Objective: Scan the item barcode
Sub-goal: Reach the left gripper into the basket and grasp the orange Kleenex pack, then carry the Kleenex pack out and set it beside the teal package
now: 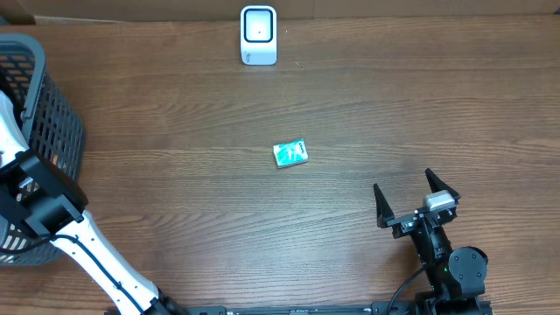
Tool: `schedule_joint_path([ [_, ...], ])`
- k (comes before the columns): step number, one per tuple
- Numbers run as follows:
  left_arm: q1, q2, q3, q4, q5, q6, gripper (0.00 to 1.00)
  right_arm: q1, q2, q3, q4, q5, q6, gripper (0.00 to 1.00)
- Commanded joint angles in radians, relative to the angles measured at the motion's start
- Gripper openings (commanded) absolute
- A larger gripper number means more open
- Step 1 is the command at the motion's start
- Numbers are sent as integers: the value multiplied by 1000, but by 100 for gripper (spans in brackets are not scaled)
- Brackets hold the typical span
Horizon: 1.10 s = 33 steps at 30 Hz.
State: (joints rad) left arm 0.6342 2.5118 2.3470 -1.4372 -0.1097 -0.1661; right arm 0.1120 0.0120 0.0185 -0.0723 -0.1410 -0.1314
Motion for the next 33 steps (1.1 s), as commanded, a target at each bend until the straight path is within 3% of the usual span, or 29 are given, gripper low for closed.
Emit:
schedule_joint_path([
  [1, -6, -61, 0, -27, 2, -105, 4, 5, -8, -10, 3, 8, -1, 100],
  [14, -6, -550, 37, -2, 3, -266, 4, 5, -8, -10, 3, 8, -1, 100],
  [21, -56, -724, 37, 19, 258, -242, 4, 5, -8, -10, 3, 8, -1, 100],
  [26, -252, -745, 32, -73, 346, -142, 4, 5, -8, -10, 3, 8, -1, 100],
  [33, -666, -731, -156, -52, 201, -103, 4, 5, -8, -10, 3, 8, -1, 100],
])
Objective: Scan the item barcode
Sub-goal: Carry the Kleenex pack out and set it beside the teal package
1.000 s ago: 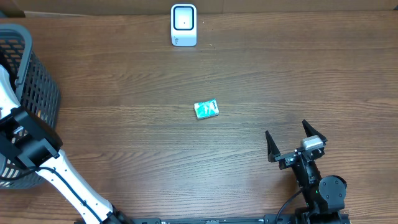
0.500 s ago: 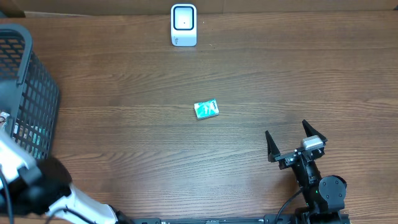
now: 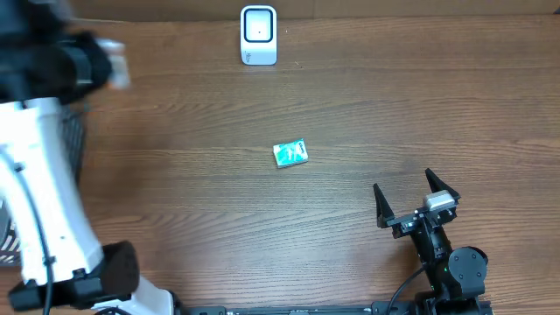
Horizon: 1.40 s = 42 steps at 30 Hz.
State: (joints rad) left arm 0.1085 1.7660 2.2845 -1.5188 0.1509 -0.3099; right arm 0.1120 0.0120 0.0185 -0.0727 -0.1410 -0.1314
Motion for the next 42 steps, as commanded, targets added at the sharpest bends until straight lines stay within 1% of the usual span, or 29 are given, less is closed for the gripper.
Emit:
schedule_joint_path([
  [1, -186, 15, -138, 57, -72, 38, 4, 5, -8, -10, 4, 8, -1, 100],
  [4, -296, 21, -266, 155, -81, 8, 4, 5, -8, -10, 3, 8, -1, 100],
  [7, -406, 48, -418, 296, -81, -31, 4, 5, -8, -10, 3, 8, -1, 100],
  [13, -502, 156, -575, 446, -71, -93, 4, 5, -8, -10, 4, 8, -1, 100],
  [15, -520, 197, -591, 471, -69, -103, 4, 5, -8, -10, 4, 8, -1, 100],
  [19, -531, 275, -592, 477, -72, -109, 4, 5, -8, -10, 4, 8, -1, 100],
  [24, -530, 332, -592, 478, -72, -117, 4, 5, -8, -10, 4, 8, -1, 100],
  [26, -531, 343, -593, 477, -72, -117, 11, 5, -8, -10, 4, 8, -1, 100],
  [30, -537, 346, -594, 468, -72, -117, 36, 5, -8, -10, 4, 8, -1, 100],
  [32, -537, 346, -594, 460, -68, -117, 42, 5, -8, -10, 3, 8, -1, 100],
  [36, -537, 346, -594, 440, -64, -117, 43, 5, -8, -10, 4, 8, -1, 100],
  [38, -537, 346, -594, 432, -64, -117, 42, 5, -8, -10, 4, 8, -1, 100],
  [39, -537, 345, -593, 429, -64, -117, 39, 5, -8, -10, 3, 8, -1, 100],
  [42, -532, 336, -580, 414, -64, -115, 38, 5, -8, -10, 4, 8, -1, 100],
])
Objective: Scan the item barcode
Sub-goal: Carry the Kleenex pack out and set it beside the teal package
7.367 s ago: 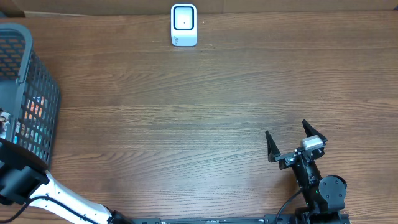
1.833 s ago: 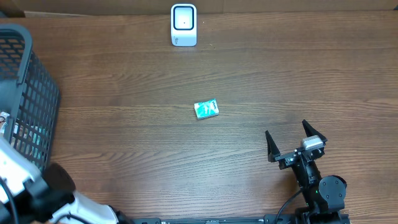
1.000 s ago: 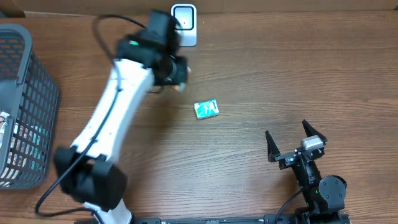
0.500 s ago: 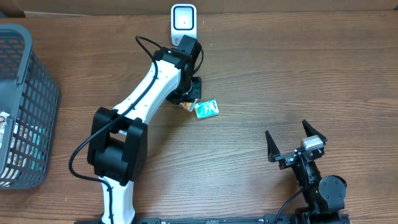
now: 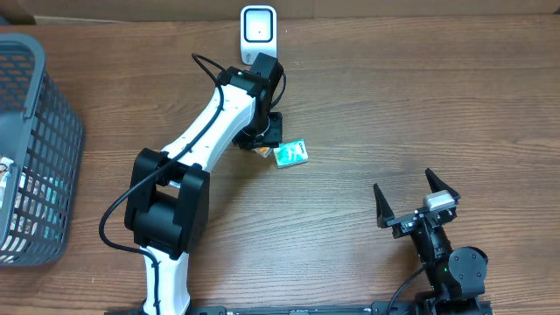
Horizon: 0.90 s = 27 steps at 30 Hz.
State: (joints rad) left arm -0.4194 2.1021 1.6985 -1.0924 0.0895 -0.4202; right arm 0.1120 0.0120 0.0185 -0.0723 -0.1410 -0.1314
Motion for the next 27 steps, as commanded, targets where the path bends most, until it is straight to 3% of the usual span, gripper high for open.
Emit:
schedule_joint_path([
  [1, 0, -7, 13, -19, -3, -2, 38, 5, -8, -10, 3, 8, -1, 100],
  [6, 56, -114, 96, -70, -47, 10, 35, 5, -8, -10, 3, 8, -1, 100],
  [12, 213, -292, 183, -113, -72, 24, 44, 5, -8, -10, 3, 8, -1, 100],
  [14, 295, -358, 196, -113, -72, 24, 47, 5, -8, -10, 3, 8, -1, 100],
  [19, 554, -497, 198, -114, -71, 12, 70, 5, -8, -10, 3, 8, -1, 100],
  [27, 1019, -512, 169, -130, -69, -94, 70, 5, -8, -10, 3, 8, -1, 100],
])
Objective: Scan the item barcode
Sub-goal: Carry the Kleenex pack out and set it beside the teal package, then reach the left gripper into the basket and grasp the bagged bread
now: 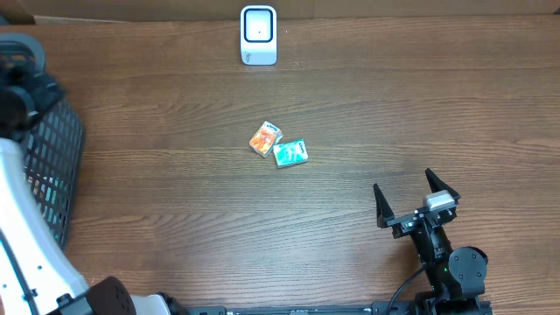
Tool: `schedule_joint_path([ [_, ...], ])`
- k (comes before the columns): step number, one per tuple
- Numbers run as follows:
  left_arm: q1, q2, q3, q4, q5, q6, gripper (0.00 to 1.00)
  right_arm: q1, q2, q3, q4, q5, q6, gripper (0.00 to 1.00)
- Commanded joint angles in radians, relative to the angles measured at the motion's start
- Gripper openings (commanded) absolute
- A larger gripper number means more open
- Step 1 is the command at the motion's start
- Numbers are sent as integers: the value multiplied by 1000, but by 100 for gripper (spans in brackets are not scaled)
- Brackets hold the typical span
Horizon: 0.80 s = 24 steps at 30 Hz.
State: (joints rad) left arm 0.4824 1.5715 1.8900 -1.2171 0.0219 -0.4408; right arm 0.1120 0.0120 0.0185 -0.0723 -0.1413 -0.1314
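A white barcode scanner (258, 35) stands at the far edge of the table. Two small packets lie side by side in the middle: an orange one (265, 138) and a teal one (290, 153), touching or nearly so. My left arm (19, 92) reaches over the grey basket at the far left; its fingers are blurred and hidden there. My right gripper (416, 197) rests open near the front right, well apart from both packets, with nothing between its fingers.
A dark grey mesh basket (54, 162) stands at the left edge with several items inside. The left arm's white link (26, 254) runs along the front left. Brown wooden tabletop all round.
The left arm was stretched out to the table's middle, its gripper at the orange packet beside the teal one. Now it is back over the basket, and the orange packet lies free.
At first only the teal packet lay on the table, and the left arm was at the basket. Then the arm stood raised at the far left. Later it was at the middle with an orange packet. That packet now lies beside the teal one. The right arm never moved.
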Motion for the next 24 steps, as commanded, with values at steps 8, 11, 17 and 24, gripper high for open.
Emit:
schedule_joint_path([
  [8, 254, 96, -90, 24, -26, -102, 68, 5, -8, -10, 3, 9, -1, 100],
  [11, 273, 146, -92, 24, -32, -86, 72, 5, -8, -10, 3, 9, -1, 100],
  [17, 279, 272, -92, 0, -34, -32, 71, 5, -8, -10, 3, 9, -1, 100],
  [24, 311, 350, -92, -10, -89, -16, 71, 5, -8, -10, 3, 9, -1, 100],
])
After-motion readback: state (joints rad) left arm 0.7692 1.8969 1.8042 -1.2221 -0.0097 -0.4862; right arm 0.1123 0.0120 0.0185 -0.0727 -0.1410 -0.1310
